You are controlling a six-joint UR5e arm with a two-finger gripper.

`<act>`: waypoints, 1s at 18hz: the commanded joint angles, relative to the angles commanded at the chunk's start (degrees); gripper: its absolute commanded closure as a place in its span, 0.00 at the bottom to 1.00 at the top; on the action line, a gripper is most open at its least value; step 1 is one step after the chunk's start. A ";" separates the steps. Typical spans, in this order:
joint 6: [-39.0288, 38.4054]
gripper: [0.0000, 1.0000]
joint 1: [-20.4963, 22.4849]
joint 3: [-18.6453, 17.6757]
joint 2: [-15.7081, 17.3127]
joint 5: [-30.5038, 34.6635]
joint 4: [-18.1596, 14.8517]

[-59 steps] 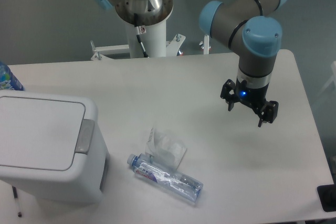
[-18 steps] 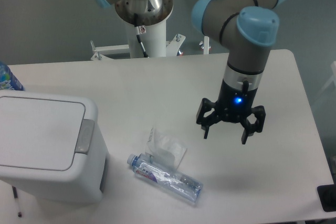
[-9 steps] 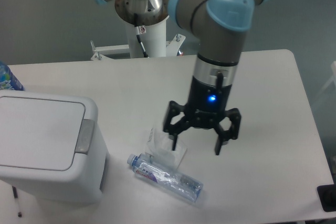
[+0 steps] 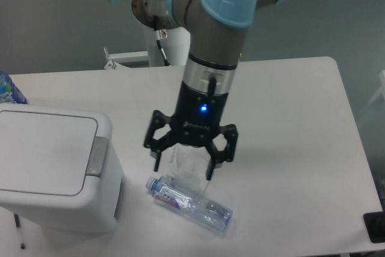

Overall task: Open the trash can
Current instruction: 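Move the open gripper toward the trash can's grey lid button, then lower the gripper onto the grey button beside the lid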

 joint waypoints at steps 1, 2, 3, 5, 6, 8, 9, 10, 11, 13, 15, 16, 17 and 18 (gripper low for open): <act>-0.27 0.00 -0.35 0.00 -0.09 0.00 0.00; -0.44 0.00 -0.53 -0.09 0.00 0.00 0.00; -0.53 0.00 -0.88 -0.09 0.00 0.00 0.00; -0.88 0.00 -1.76 -0.26 0.09 0.00 0.00; -1.06 0.00 -1.85 -0.44 0.52 0.00 0.00; -1.58 0.00 -2.90 -0.70 0.88 0.00 0.00; -1.85 0.00 -3.25 -0.79 0.97 0.00 0.00; -1.85 0.00 -3.34 -1.31 0.97 0.09 0.00; -1.85 0.00 -3.34 -1.93 1.23 0.17 0.00; -1.85 0.00 -3.34 -2.81 1.32 0.35 0.00; -1.85 0.00 -3.43 -2.81 1.32 0.35 0.00; -1.85 0.00 -3.43 -2.81 1.32 0.35 0.00; -1.85 0.00 -3.34 -2.81 1.32 0.35 0.00; -1.85 0.00 -3.43 -2.81 1.32 0.35 0.00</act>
